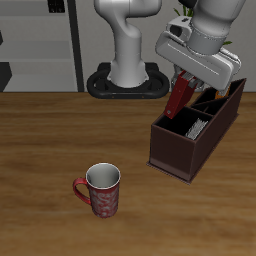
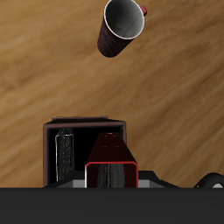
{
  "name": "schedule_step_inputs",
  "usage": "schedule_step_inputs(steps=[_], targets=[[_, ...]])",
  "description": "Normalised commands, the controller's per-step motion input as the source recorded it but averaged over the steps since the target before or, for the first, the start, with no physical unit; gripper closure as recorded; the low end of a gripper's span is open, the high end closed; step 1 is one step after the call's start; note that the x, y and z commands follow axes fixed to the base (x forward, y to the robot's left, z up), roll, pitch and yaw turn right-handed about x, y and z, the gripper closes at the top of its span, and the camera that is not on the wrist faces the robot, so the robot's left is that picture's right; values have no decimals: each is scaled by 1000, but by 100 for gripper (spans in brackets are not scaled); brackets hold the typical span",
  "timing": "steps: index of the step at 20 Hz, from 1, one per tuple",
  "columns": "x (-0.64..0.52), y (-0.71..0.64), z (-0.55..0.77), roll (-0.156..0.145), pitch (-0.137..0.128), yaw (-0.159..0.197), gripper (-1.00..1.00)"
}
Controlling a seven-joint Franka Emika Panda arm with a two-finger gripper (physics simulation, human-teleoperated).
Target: Place the orange book into the left desk caddy's left compartment and place the striped book into the left desk caddy's right compartment and place the red book into the left desk caddy's right compartment
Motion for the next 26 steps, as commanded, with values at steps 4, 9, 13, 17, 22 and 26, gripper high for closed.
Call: schedule_step_inputs(steps=[4, 9, 13, 17, 22, 26], targets=[[69, 69, -194, 11, 26, -3, 100], [19, 62, -180, 19, 20, -3, 100], [38, 18, -213, -2, 15, 1, 100], [55, 21, -238, 13, 17, 7, 100], [26, 69, -237, 11, 23, 29, 100], [65, -31, -193, 11, 53, -18, 100]])
